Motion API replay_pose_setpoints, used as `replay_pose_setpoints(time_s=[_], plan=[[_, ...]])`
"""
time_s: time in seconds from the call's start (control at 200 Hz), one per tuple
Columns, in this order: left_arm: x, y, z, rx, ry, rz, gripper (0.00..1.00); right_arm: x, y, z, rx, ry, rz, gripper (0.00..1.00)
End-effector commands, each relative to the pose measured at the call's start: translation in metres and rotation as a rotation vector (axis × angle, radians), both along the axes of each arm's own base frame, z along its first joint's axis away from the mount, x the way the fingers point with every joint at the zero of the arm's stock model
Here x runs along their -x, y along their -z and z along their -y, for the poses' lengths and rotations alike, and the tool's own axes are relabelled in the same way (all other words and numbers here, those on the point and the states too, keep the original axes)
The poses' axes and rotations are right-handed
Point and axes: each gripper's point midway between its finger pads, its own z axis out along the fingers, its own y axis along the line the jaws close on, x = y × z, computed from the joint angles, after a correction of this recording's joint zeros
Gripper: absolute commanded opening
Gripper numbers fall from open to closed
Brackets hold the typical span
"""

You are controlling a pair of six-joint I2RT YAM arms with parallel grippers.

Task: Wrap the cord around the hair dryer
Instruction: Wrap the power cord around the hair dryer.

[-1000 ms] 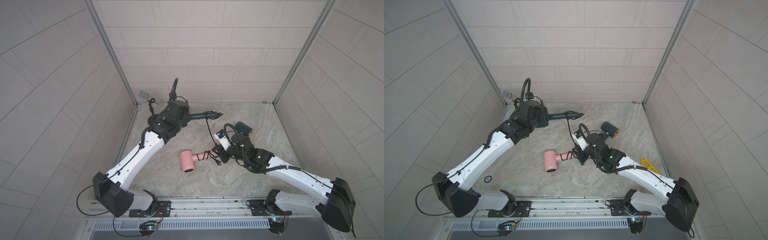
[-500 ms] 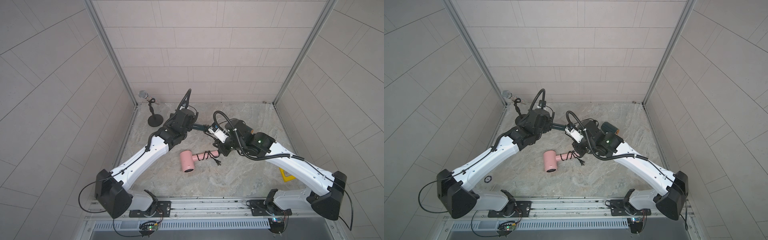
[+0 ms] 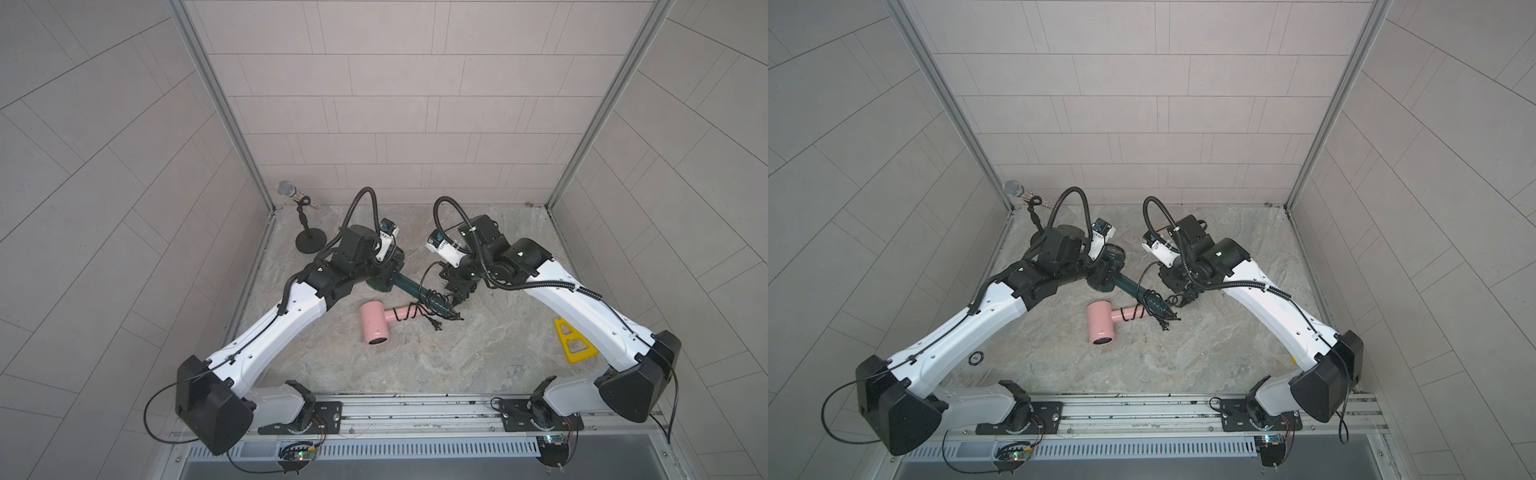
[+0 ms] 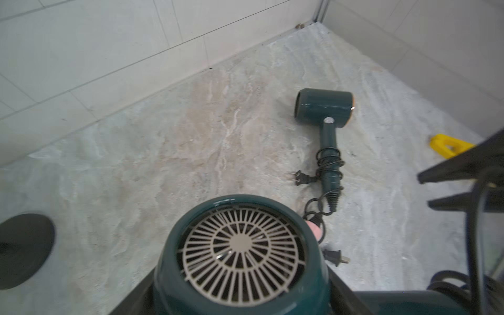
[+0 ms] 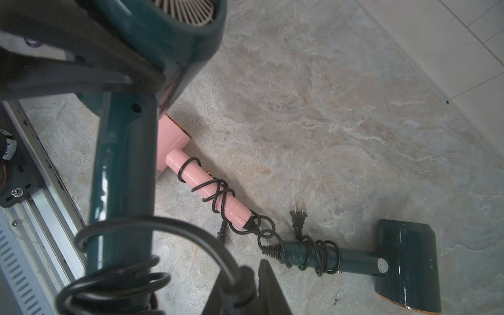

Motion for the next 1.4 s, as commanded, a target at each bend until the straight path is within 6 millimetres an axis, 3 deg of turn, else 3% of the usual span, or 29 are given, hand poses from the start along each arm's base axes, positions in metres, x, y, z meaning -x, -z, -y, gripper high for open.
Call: replay_pose_setpoints(time_s=[0.0, 0.245, 0.51, 0.716, 1.071, 1.211, 1.391], plan=[[0.012, -0.039, 0.014, 0.249, 0.121, 0.020, 0.00, 0.002, -0.010, 0.004, -0.064, -0.059, 0.026, 0.00], [-0.012, -0.077, -0.002, 0.616, 0.005, 0.021, 0.00, 0.003, -0.019, -0.011, -0.297, -0.074, 0.032, 0.00], [-0.036, -0.080, -0.008, 0.852, -0.134, -0.009, 0.00, -0.007, -0.038, -0.030, -0.655, -0.029, 0.160, 0.00], [-0.037, -0.079, -0.018, 0.925, -0.247, -0.015, 0.00, -0.014, -0.063, -0.027, -0.883, 0.033, 0.320, 0.00], [-0.028, -0.072, -0.016, 1.046, -0.412, -0.136, 0.00, -0.007, -0.068, -0.032, -0.793, 0.108, 0.606, 0.00], [-0.026, -0.065, -0.025, 0.935, -0.488, -0.165, 0.00, -0.003, -0.058, -0.038, -0.568, 0.103, 0.712, 0.00], [-0.019, -0.057, -0.044, 0.753, -0.565, -0.135, 0.00, -0.007, -0.034, -0.042, -0.343, 0.099, 0.686, 0.00]])
